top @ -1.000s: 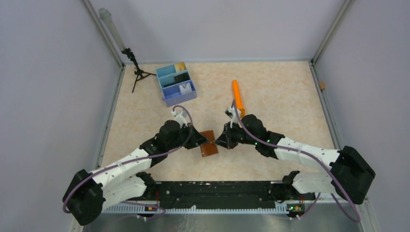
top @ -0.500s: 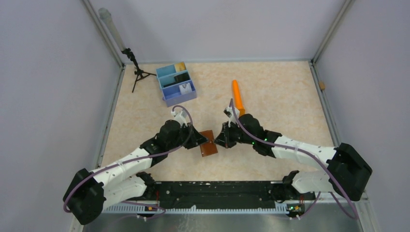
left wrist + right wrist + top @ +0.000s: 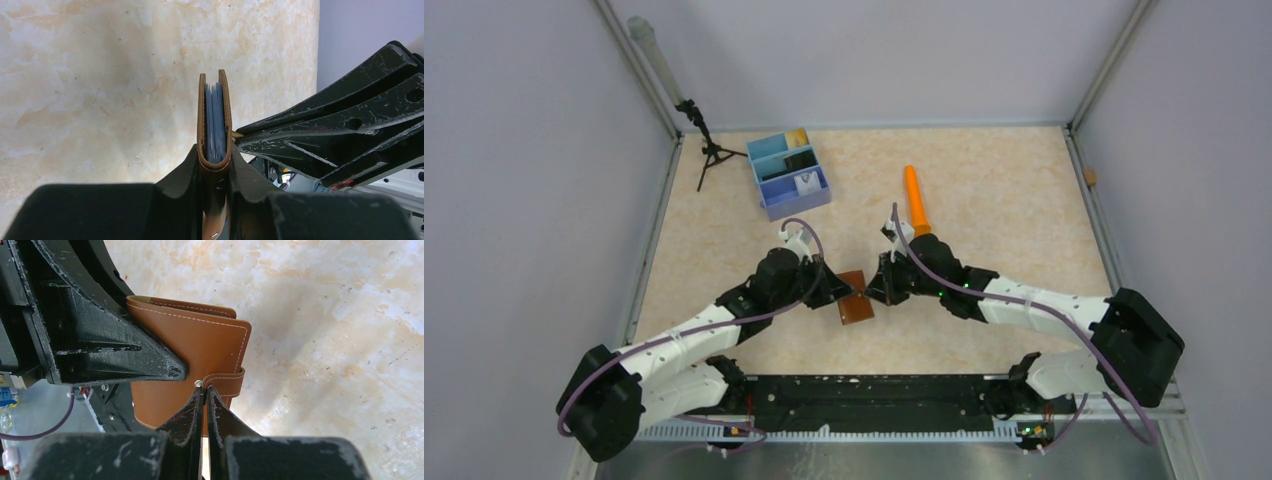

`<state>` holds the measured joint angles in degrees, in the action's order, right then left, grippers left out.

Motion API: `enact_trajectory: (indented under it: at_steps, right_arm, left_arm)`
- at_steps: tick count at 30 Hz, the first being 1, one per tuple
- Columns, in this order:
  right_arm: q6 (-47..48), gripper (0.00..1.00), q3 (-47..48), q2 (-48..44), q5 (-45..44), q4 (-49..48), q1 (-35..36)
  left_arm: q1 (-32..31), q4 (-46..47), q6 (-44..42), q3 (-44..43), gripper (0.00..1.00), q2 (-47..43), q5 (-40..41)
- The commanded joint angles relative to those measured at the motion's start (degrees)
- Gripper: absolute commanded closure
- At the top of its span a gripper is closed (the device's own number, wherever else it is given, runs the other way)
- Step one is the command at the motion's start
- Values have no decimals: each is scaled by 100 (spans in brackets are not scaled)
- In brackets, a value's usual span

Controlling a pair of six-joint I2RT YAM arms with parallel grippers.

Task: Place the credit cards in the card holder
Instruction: Close the card holder at the center of the board.

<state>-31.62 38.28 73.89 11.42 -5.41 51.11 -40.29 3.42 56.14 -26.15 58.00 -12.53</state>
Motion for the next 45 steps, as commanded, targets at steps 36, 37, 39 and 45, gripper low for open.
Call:
enact_trajectory:
  at_steps: [36, 37, 39, 45]
  right_arm:
    - [186, 100, 927, 1239, -74, -250, 902]
    - [179, 100, 942, 1277, -58, -276, 914]
    - [169, 100, 957, 1336, 15, -367, 935]
    - [96, 100, 918, 1514, 336, -752, 945]
  left_arm:
    - [-41, 1073, 620, 217, 100, -78, -73]
    - [-42, 1092, 640, 236, 100, -87, -78]
    - [-40, 1149, 679, 277, 100, -104, -92]
    - [-40, 1409, 832, 395, 100, -91, -163]
